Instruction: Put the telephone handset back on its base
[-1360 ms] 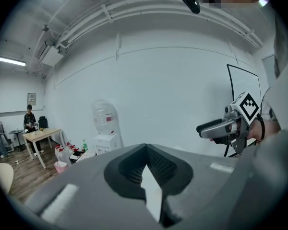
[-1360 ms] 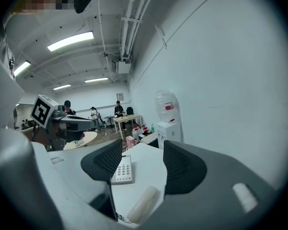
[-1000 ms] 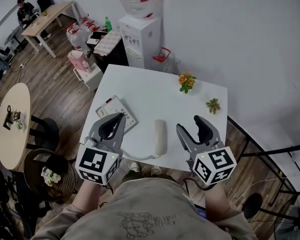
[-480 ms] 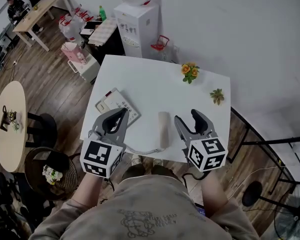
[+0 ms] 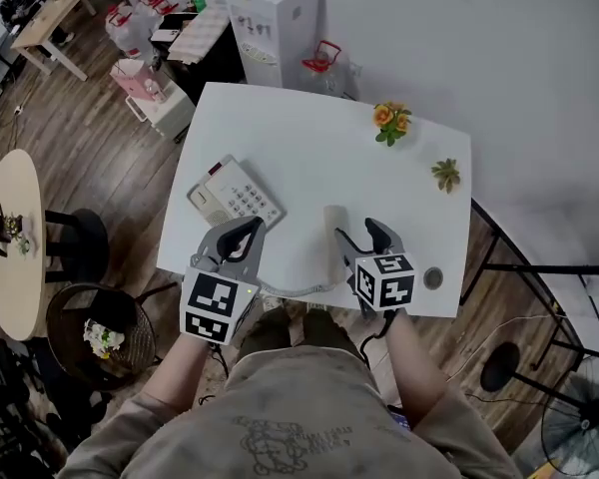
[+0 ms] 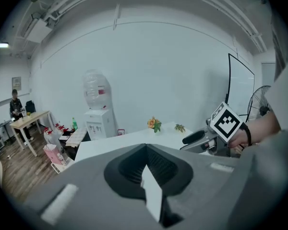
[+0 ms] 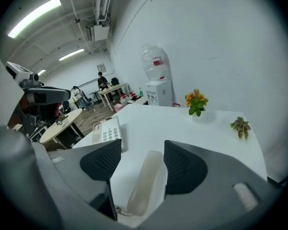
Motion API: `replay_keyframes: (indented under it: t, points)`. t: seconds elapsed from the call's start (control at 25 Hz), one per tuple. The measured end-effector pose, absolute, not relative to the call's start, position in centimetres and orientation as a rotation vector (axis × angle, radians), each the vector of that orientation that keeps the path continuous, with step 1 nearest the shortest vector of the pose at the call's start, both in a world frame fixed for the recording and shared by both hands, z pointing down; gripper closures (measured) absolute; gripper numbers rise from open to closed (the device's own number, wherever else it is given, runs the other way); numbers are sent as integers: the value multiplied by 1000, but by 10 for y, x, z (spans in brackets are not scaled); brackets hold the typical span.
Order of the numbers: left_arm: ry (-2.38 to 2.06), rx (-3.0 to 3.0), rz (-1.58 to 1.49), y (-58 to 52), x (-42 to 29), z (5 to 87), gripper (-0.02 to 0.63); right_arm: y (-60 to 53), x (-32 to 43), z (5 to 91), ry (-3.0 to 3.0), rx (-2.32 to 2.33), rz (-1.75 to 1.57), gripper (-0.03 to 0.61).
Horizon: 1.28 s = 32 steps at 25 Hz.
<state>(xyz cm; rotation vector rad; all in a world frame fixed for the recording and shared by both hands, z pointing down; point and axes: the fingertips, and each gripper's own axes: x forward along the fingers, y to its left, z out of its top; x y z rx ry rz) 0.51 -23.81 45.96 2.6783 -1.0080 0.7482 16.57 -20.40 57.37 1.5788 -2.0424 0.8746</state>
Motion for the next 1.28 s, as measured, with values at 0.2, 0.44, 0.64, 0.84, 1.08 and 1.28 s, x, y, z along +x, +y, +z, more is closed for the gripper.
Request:
replay_keyframes:
  t: [0.2, 0.44, 0.64, 0.84, 1.08, 1.28]
  points:
    - [-955, 2626, 821, -237, 0, 498, 613, -195, 152, 624, -1964, 1509, 962, 272]
    - [-910, 2552, 913, -232, -14, 546, 613, -188, 141, 673, -1871, 1480, 1038, 261]
    - [-859, 2486, 989, -215, -25, 584, 613, -185, 144, 708, -1765, 1516, 1103, 261]
    - [-873, 2478, 1101, -207, -42, 607, 613, -186, 147, 720, -1698, 1544, 1030, 299]
    - [-936, 2452, 1163, -211, -70, 617, 613, -186, 148, 730, -1665, 1562, 1033, 327]
    - [-976, 2402, 1071, -213, -81, 611, 613, -186, 142, 723, -1723, 1510, 1047, 337]
